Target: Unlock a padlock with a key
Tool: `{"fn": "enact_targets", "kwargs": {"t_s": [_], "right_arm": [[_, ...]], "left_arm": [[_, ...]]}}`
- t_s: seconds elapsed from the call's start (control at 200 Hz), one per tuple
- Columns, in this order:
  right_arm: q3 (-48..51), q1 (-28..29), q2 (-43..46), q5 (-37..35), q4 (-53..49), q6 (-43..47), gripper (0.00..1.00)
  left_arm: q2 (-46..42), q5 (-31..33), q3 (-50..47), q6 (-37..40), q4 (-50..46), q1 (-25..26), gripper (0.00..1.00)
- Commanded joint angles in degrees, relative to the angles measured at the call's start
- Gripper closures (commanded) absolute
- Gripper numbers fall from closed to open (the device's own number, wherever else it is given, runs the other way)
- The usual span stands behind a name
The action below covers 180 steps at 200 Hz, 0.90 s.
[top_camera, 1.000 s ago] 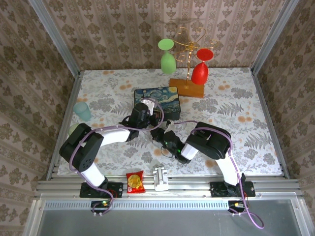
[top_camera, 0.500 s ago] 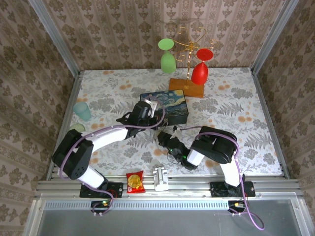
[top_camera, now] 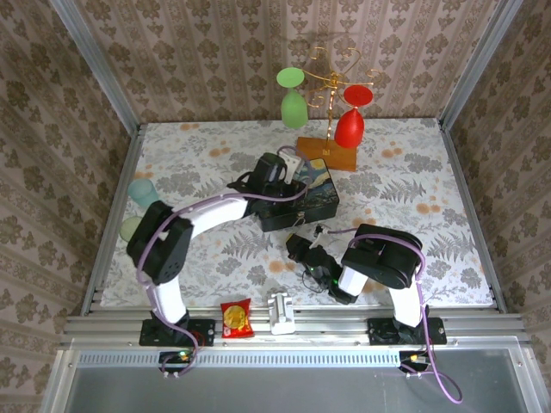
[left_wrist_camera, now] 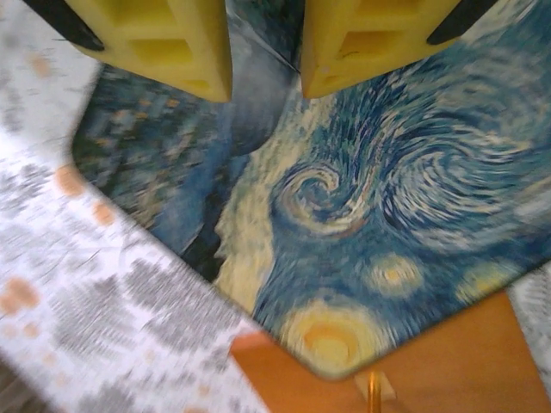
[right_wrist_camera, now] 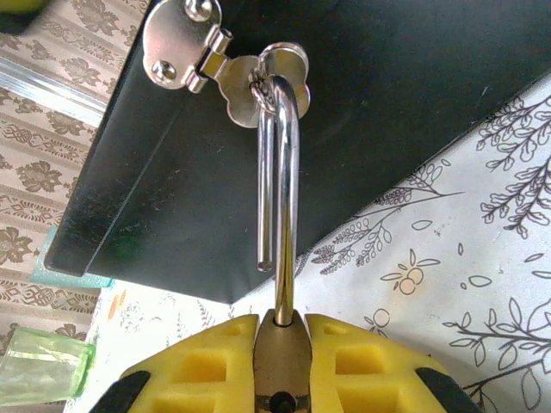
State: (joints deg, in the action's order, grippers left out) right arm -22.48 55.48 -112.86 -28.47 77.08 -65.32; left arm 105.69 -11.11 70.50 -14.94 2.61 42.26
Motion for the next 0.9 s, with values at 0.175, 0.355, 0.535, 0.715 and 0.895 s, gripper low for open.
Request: {"fn": "enact_targets", "kwargs": {"t_s": [0.175, 0.355, 0.535, 0.715, 0.895], "right_arm": [[-3.07, -0.08, -2.02, 0.86, -1.48, -3.91, 1.0], [-4.95, -2.92, -3.1, 4.5, -1.12, -7.98, 1.0], [-2.62, -4.73, 1.74, 3.89, -1.4, -3.33, 1.0], [-3.62, -6.56, -0.86, 4.77, -1.15, -4.67, 1.0], [-9.13, -4.16, -6.17, 5.97, -0.47, -8.87, 1.0]], "left_arm": [[4.9, 6.74, -0.37, 8.65, -5.59, 1.88, 0.84], [4.88, 9.13, -5.43, 9.77, -6.02, 3.34, 0.87], [4.0, 8.54, -10.46, 8.07, -2.7, 3.08, 0.92], [4.0, 7.22, -11.84, 7.51, -2.14, 2.65, 0.94], [3.65, 6.08, -12.43, 7.27, -2.25, 2.25, 0.96]]}}
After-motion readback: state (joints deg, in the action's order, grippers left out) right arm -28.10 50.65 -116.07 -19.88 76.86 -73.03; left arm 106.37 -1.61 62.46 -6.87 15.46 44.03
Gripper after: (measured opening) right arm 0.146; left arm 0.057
